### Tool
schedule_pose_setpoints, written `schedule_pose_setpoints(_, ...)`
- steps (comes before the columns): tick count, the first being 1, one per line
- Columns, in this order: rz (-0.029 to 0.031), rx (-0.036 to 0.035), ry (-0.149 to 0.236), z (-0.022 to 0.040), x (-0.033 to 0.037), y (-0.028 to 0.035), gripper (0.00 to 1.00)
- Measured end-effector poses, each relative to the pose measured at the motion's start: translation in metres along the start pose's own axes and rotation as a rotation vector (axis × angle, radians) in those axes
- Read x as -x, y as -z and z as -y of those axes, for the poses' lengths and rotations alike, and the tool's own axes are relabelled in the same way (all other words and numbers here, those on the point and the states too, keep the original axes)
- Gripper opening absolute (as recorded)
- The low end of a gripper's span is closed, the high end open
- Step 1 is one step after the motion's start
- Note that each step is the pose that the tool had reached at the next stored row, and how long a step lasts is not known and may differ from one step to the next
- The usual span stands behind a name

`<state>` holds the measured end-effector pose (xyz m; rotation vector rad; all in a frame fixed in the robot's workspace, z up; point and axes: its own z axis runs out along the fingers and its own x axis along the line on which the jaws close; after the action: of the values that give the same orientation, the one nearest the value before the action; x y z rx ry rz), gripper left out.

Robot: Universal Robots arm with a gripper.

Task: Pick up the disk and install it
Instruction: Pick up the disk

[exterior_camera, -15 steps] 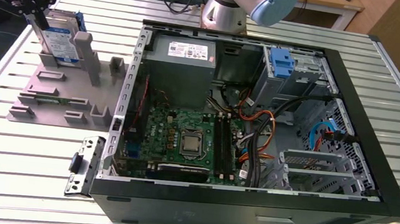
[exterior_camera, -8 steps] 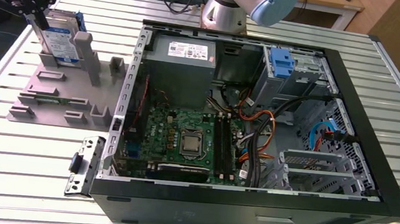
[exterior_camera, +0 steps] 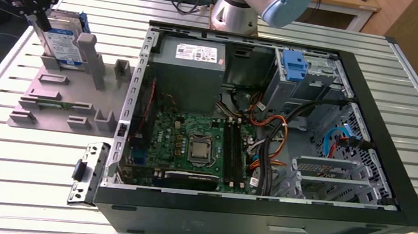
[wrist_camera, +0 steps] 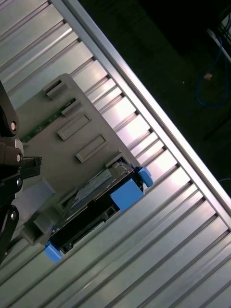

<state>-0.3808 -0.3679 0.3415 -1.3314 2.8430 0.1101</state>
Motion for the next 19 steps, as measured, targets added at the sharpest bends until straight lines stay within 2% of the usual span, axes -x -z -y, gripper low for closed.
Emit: schedule_pose_setpoints(19,-0.0019,0.0009,0.031,0.0000,0.0000,0.0000,0.10)
